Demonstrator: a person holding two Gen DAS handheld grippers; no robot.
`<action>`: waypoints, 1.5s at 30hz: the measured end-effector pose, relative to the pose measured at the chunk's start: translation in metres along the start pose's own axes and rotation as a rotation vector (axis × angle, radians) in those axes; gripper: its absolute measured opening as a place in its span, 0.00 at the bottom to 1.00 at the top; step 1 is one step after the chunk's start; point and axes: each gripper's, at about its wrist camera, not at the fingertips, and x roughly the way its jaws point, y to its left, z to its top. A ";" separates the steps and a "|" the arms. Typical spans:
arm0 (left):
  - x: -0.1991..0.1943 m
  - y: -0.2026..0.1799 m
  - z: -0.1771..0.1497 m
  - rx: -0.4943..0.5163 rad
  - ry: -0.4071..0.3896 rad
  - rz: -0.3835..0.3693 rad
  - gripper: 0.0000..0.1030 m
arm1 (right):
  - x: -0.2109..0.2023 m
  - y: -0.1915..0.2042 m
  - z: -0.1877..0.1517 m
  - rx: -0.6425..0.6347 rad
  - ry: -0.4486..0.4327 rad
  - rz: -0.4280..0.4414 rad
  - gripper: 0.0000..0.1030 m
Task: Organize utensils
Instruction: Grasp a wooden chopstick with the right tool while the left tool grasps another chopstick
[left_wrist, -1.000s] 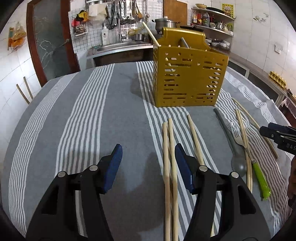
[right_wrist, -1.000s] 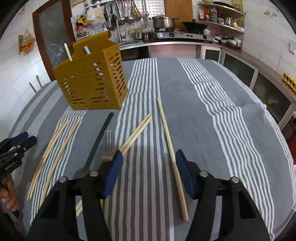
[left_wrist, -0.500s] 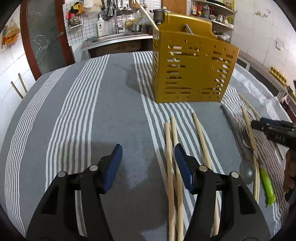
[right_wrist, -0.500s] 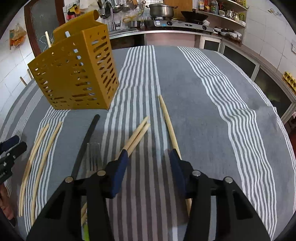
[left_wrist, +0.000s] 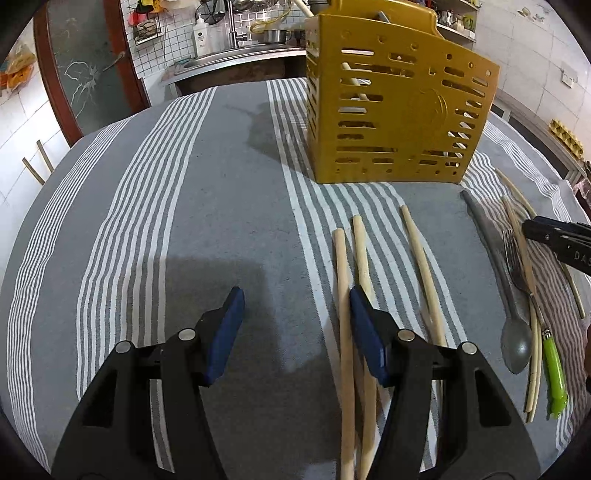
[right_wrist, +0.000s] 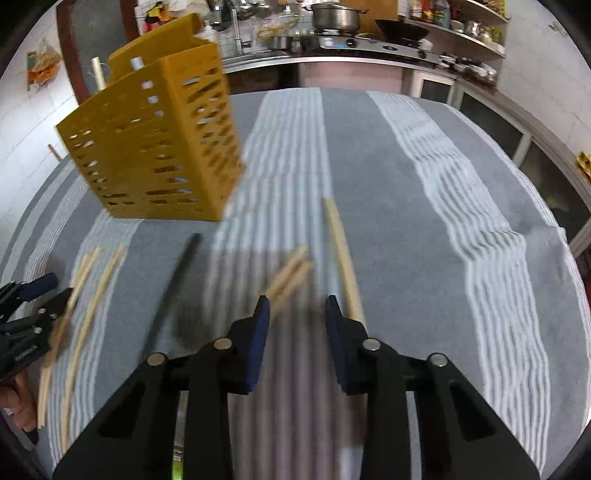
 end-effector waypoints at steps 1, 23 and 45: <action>0.000 0.000 0.000 -0.001 0.000 0.001 0.56 | 0.002 -0.005 -0.001 0.009 0.003 0.017 0.24; 0.001 -0.014 0.014 0.041 0.014 -0.013 0.56 | 0.013 -0.017 0.036 -0.073 0.019 0.004 0.19; 0.020 -0.006 0.028 0.043 0.038 0.012 0.53 | 0.020 -0.016 0.037 -0.105 0.041 0.003 0.19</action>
